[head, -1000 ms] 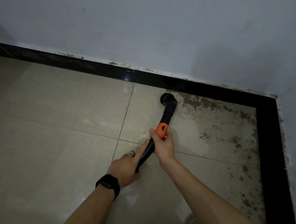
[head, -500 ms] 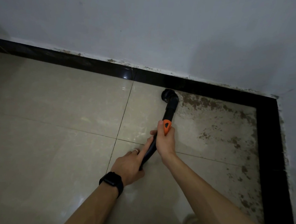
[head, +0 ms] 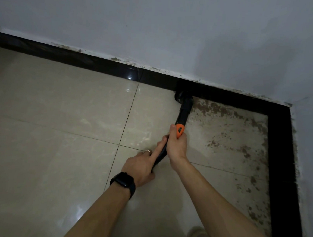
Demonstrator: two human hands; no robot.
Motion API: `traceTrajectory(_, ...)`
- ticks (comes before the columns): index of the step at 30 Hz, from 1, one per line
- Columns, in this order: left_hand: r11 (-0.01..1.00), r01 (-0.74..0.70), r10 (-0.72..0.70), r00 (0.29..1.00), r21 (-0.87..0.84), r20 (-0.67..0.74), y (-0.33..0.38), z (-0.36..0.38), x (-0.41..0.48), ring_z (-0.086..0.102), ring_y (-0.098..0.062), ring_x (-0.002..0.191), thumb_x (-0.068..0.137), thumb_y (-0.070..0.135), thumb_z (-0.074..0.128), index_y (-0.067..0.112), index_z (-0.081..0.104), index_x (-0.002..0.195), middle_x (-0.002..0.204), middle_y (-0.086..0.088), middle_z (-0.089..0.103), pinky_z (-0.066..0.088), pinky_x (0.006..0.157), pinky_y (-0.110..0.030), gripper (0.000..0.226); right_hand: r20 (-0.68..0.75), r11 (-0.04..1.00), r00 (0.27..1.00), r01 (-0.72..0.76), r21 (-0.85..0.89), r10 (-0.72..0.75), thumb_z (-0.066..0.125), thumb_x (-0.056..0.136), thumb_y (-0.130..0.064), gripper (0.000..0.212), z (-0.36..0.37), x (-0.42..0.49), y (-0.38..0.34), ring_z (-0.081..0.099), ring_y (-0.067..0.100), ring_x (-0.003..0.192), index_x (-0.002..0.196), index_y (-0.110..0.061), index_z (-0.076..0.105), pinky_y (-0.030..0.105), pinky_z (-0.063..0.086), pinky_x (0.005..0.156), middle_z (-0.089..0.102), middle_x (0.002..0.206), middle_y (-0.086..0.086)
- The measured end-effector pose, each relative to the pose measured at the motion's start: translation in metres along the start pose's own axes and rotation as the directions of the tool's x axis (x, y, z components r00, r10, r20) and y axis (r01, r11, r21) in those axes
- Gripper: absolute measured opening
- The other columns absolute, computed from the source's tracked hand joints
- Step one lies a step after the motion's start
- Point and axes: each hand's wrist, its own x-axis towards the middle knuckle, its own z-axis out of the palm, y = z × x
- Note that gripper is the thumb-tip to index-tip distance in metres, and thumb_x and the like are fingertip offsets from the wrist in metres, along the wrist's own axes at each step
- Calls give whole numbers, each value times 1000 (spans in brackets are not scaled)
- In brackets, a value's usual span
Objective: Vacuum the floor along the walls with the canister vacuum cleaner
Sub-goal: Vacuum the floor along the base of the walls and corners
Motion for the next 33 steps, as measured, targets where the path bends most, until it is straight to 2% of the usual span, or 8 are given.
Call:
traceTrajectory(8,1000,-3,3,1000,-24,0,-5,6,2,55,-24,98,80,21,63,54,-34,140,106,-3,55,52,68,-38,119,-56,999,998,27,-26,-29,50,102,-53,52,1,-4,-5,72,25,76,113,-3,57,46,62,81,70,82,5)
traceTrajectory(14,995,-35,38,999,91,-38,-19,3,0,53,-24,107,88,29,59,49,-35,142,119,-4,54,48,67,-37,110,-102,1000,994,29,-12,-30,49,105,-49,42,8,-6,-5,68,19,75,112,-8,54,39,59,79,69,82,2)
traceTrajectory(20,985,-55,49,998,163,41,-38,7,-24,55,-25,108,92,38,53,44,-43,137,128,-4,49,52,73,-40,105,-62,998,997,-47,33,49,59,100,-48,36,8,-27,8,70,19,75,105,-13,55,34,56,73,71,83,2)
traceTrajectory(23,983,-49,34,996,176,87,-45,9,-41,56,-25,105,89,36,55,40,-24,149,125,-4,52,49,71,-37,99,-14,996,997,-76,45,77,70,95,-39,30,0,-47,27,66,15,75,103,-13,58,28,51,69,67,80,-3)
traceTrajectory(25,976,-73,49,992,206,120,-51,10,-52,57,-24,104,89,37,54,33,0,152,125,-2,54,50,72,-37,83,45,990,993,-115,82,112,76,91,-32,32,-6,-54,35,68,20,80,105,-8,61,35,58,78,70,80,1)
traceTrajectory(27,970,-95,67,989,223,130,-59,11,-62,56,-21,103,89,38,53,30,16,143,124,2,54,49,71,-35,66,151,941,966,-240,237,208,75,92,-28,27,-14,-54,31,69,24,76,103,-7,61,41,59,81,70,76,7)
traceTrajectory(29,973,-92,63,988,213,140,-66,9,-69,56,-19,103,88,38,54,31,21,139,123,4,54,44,68,-33,60,242,865,930,-351,358,277,69,97,-32,26,-21,-49,22,70,24,71,106,-10,60,39,60,77,70,80,10)
traceTrajectory(33,982,-61,37,990,181,134,-66,-1,-72,57,-18,97,86,36,57,33,26,137,117,6,56,43,67,-31,59,265,913,937,-300,277,227,61,103,-39,40,-30,-39,13,75,26,79,125,-6,58,42,61,74,73,97,12)
